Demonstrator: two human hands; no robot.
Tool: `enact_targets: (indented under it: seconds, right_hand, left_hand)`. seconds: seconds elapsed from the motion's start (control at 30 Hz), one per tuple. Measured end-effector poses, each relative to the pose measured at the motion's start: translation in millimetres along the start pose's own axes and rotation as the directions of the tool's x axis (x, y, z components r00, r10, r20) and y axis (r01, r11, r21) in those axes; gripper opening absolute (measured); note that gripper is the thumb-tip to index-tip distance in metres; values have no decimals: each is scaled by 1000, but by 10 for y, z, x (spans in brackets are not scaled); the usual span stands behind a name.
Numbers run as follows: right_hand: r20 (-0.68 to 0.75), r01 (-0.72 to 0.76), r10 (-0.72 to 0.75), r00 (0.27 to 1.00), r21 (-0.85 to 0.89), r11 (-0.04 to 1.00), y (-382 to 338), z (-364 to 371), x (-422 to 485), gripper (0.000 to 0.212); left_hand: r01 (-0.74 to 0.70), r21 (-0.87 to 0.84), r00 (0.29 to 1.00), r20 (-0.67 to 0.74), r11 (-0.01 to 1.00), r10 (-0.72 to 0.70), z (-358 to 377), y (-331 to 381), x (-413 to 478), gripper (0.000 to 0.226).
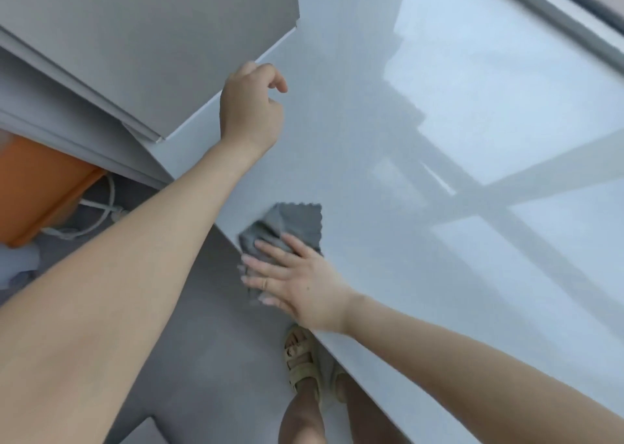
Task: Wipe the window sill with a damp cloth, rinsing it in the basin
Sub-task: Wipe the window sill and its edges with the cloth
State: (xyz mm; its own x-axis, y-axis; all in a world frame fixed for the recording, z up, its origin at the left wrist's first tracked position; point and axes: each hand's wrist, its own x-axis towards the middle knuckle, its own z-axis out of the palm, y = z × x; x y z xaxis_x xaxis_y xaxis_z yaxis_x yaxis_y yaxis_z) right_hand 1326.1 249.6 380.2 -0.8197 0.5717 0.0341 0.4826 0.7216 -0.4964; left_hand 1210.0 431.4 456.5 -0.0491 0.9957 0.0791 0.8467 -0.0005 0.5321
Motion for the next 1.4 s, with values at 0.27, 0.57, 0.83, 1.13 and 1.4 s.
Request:
enact_targets:
  seconds: [0.27, 0.57, 0.83, 1.13, 1.4]
  right_hand:
    - [223, -441, 580, 783, 858, 264, 38, -959, -603, 25]
    - [-519, -805, 748, 415, 174, 567, 862, -1244, -644, 41]
    - [-220, -596, 555, 803, -300, 745, 1468, -880, -453, 48]
    - [-357, -762, 680, 640, -184, 621, 1800, -1037, 28, 54]
    - [-440, -880, 771, 461, -113, 461, 2900, -1675, -160, 57]
  left_hand:
    - [6, -7, 1000, 18, 1000, -6, -68, -59, -145, 49]
    - [-76, 0, 996, 36, 997, 76, 191, 49, 109, 47]
    - [-293, 28, 952, 105, 956, 289, 631, 185, 679, 42]
    - [-340, -54, 934, 101, 939, 344, 987, 277, 1159, 50]
    - [-489, 13, 855, 205, 872, 476, 1220, 336, 1543, 46]
